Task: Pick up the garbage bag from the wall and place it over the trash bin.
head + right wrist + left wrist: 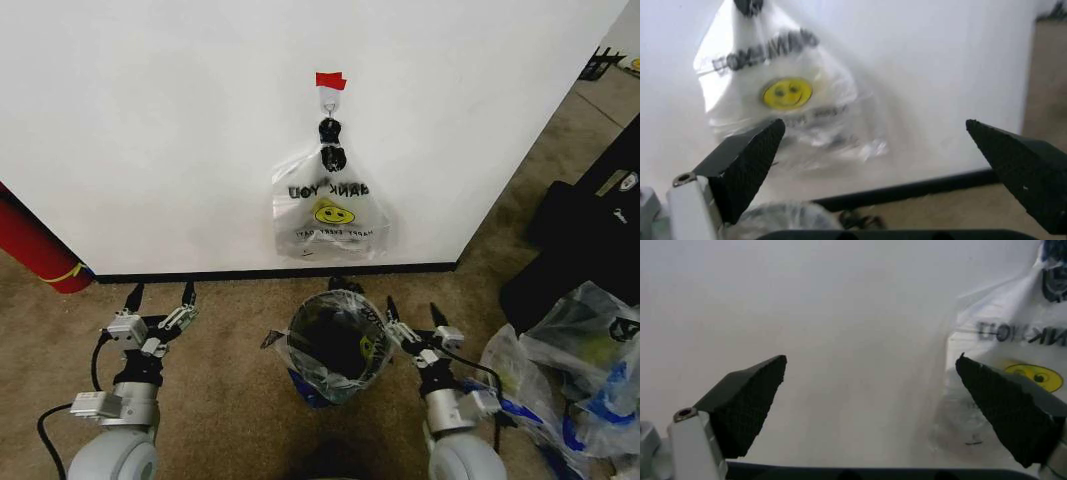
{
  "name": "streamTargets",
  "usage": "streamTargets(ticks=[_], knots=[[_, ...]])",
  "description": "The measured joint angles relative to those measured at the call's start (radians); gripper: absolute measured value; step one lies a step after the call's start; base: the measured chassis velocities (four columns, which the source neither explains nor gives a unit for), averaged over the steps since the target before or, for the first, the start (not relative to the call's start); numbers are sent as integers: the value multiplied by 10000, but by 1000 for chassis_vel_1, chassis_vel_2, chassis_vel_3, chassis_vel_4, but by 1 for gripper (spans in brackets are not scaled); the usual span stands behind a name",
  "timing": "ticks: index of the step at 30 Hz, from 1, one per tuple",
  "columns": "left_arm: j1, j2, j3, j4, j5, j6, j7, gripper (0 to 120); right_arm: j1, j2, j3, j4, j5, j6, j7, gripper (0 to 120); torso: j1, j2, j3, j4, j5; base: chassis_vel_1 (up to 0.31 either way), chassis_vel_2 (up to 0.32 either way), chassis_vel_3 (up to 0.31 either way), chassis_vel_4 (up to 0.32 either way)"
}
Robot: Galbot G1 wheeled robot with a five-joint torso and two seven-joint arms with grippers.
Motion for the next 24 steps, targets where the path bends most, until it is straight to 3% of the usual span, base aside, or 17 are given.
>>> streamTargets(ticks=[5, 24], knots=[[-158, -99, 228, -202, 285, 176, -133, 100, -943, 217, 302, 1099, -1862, 142, 736, 100, 0, 0, 0, 1, 4, 0, 0, 0, 0], [-63, -214, 44, -415, 701, 461, -353, 100, -2350, 841, 709, 2512, -2977, 508, 475, 100, 0, 0, 1, 1, 2, 0, 0, 0, 0]])
